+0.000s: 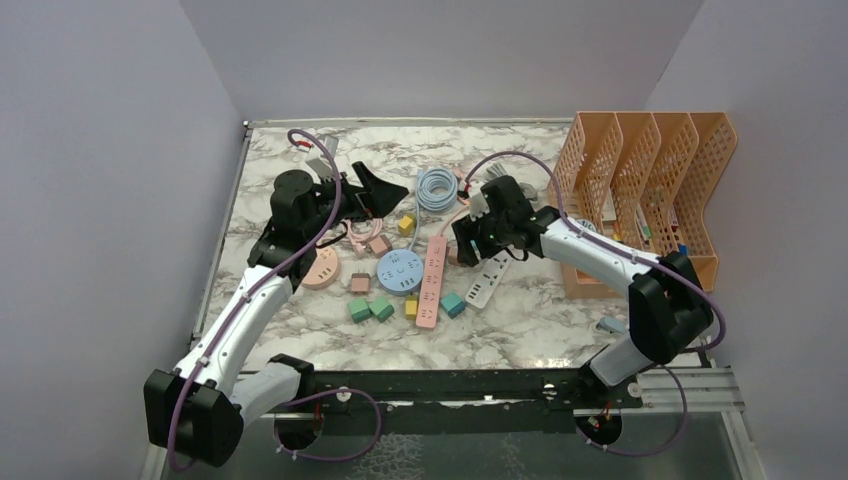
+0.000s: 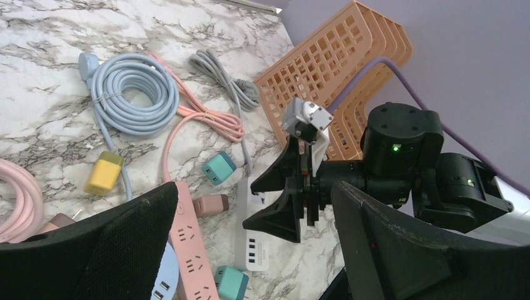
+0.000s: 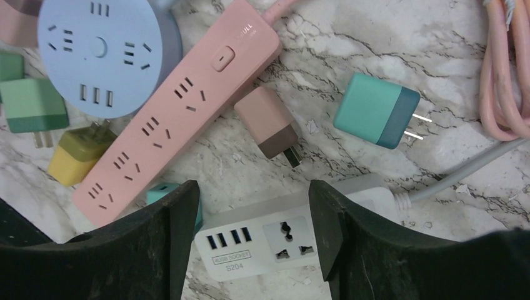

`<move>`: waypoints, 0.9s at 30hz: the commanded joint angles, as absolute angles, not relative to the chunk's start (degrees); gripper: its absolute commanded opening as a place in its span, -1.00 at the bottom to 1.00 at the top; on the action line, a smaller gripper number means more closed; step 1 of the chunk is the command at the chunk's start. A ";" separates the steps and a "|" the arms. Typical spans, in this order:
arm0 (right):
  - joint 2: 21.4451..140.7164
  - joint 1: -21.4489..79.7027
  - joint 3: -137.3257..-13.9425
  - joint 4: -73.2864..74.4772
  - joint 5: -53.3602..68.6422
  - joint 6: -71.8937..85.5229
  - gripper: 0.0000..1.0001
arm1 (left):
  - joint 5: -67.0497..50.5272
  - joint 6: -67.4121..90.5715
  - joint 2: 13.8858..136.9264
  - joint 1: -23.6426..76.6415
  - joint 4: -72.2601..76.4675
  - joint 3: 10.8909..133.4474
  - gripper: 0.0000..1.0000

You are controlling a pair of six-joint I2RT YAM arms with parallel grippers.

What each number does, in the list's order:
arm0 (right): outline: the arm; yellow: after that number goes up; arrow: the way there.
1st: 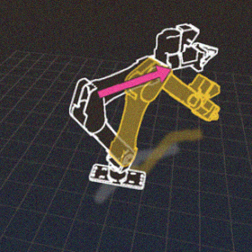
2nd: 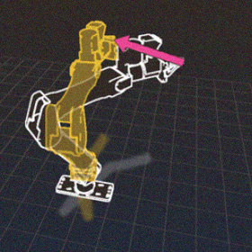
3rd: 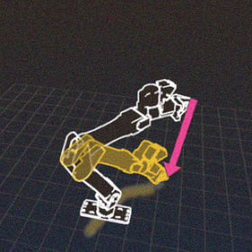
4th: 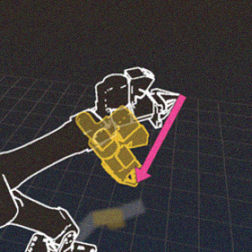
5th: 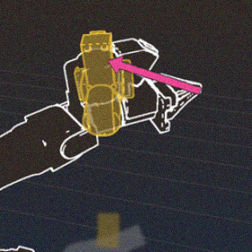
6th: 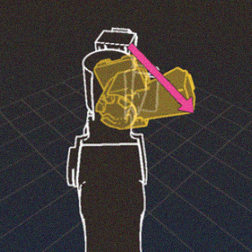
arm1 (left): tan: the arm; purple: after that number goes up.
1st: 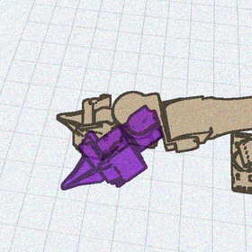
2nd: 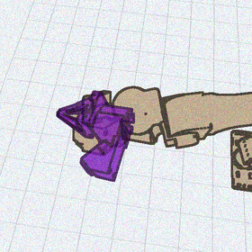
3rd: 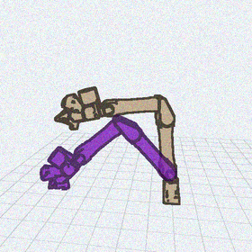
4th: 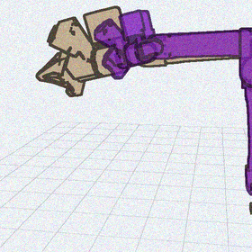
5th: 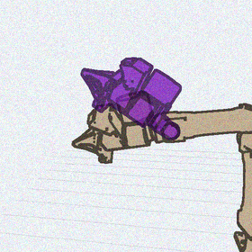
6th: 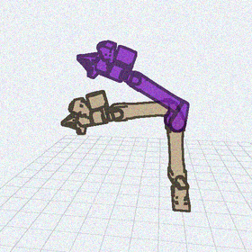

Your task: Insert the plug

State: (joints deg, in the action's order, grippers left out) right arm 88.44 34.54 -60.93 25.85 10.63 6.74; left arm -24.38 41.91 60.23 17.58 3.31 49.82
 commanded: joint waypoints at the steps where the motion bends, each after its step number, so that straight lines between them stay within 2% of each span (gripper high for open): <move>1: 90.73 35.20 -63.04 26.86 9.11 -2.18 0.26 | -22.73 40.70 59.15 17.23 3.45 51.26 0.90; 5: 93.20 35.81 -63.58 27.28 9.74 -4.63 0.13 | -22.05 39.96 58.22 17.22 2.67 51.16 0.90; 18: 103.36 37.35 -69.42 22.74 7.37 -6.63 0.00 | -13.22 36.40 53.60 17.18 -5.13 50.47 0.91; 27: 105.27 37.70 -70.68 21.52 8.24 -6.69 -0.53 | -10.92 35.12 53.62 17.23 -8.81 51.33 0.92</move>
